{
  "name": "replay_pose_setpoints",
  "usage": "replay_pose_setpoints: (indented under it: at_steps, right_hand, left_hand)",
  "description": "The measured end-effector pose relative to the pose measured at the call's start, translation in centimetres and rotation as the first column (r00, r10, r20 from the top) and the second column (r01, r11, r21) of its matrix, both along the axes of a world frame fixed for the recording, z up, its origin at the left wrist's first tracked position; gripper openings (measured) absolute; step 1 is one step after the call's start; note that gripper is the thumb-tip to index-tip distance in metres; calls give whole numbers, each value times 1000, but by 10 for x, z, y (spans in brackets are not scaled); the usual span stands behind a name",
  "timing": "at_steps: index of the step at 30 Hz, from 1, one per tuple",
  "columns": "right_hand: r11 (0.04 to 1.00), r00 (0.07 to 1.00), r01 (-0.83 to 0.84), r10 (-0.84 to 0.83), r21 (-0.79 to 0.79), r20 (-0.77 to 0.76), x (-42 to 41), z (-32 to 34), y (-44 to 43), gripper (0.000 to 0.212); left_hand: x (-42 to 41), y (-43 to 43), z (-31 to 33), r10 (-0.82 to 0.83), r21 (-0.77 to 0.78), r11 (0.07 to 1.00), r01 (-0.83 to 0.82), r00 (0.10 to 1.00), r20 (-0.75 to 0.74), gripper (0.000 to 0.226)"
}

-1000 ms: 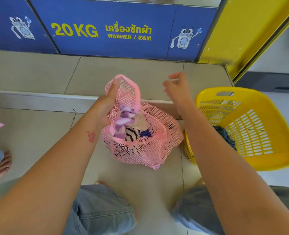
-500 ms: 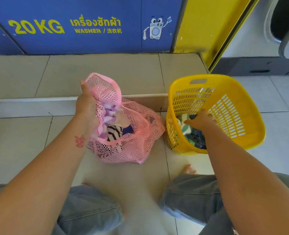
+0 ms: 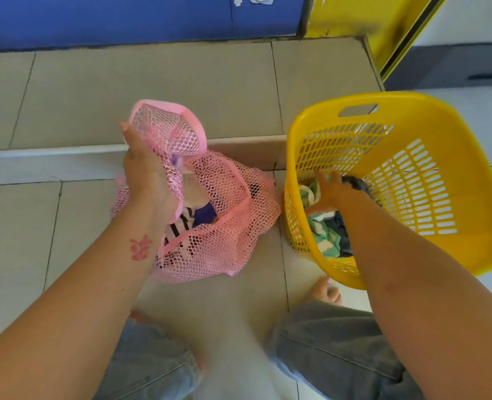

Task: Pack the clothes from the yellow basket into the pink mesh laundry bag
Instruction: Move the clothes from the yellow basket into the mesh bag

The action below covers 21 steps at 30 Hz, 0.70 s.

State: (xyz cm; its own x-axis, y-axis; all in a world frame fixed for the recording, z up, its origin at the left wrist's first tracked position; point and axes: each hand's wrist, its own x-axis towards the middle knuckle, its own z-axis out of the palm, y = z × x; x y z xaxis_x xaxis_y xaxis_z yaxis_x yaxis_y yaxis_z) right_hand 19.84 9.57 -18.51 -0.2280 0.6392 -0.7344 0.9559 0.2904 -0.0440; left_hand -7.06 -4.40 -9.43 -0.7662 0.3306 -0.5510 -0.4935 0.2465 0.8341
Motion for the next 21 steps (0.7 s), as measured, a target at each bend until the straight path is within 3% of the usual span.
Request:
replay_pose_setpoints:
  at_steps: [2,7,13,16,19,21]
  right_hand:
    - [997,997,-69,70,-47,25,-11,-24,-4,113]
    - [989,972,-145,142,3,185,-30,-63,-15,78]
    - [963,995,-86,94,254,-19,-33,-42,4,36]
    - [948,974,131,-68,290,-218,-22,-8,15,54]
    - [874,869,418,-305,248,-390,-11,40,22,62]
    - [800,792,540,-378,261,-480,-8,79,21,62]
  left_hand:
    - [1,6,-5,31,6,1000,-31,999,-11,63]
    - [-8,14,-8,60,42,997,-63,996,65,63]
    - [-14,8,3,49,55,997,-53,995,83,61]
    - [-17,-2,13,-10,-27,1000,12,999,47,62]
    - [-17,-16,26,-57,-87,995,56,998,-2,61]
    - [-19,-26,35,-73,-107,992,69,997,-34,62]
